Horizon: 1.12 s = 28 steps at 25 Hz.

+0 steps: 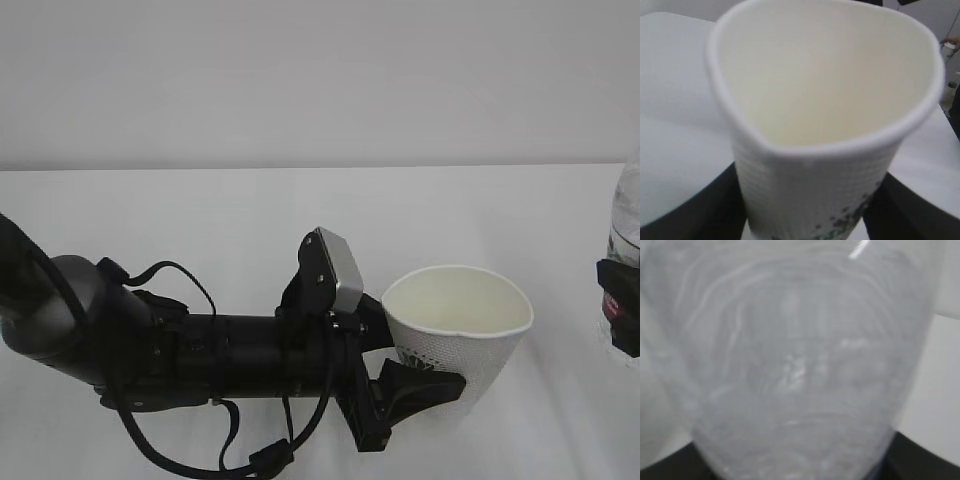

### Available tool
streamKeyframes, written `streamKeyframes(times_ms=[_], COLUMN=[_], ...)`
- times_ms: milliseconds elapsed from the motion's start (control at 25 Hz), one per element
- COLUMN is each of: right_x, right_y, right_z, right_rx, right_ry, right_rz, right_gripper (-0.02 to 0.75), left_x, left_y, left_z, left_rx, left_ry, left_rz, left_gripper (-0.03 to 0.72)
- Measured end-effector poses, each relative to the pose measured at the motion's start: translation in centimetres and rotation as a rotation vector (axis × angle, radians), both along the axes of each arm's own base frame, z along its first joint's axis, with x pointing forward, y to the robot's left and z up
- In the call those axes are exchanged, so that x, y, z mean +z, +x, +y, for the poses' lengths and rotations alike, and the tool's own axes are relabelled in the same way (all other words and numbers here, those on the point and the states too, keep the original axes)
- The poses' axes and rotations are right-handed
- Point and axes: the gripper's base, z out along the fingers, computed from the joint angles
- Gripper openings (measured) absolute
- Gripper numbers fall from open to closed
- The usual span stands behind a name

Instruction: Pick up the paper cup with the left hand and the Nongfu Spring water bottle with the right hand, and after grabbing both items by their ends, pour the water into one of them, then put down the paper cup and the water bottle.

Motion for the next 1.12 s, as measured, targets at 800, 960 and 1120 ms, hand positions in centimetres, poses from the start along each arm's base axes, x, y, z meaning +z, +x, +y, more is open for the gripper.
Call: streamKeyframes(times_ms=[800, 960, 1120], right_x=[0.02, 0.11, 0.23], right_y=[0.01, 0.05, 0.1], right_z=[0.0, 0.01, 0.02], right_rx=[0.107, 0.131, 0.141], right_ry=[-0.225, -0.28, -0.302], right_rz=[-0.033, -0.052, -0.069], right_gripper=[0.396, 0.396, 0.396], left_x=[0.0, 0.0, 0.0], left_y=[0.0, 0.0, 0.0], left_z=[0.0, 0.0, 0.0], left_rx=[0.0, 0.0, 0.0], left_ry=[0.0, 0.0, 0.0], left_rz=[0.0, 0.0, 0.0], left_gripper=[0.48, 0.48, 0.48])
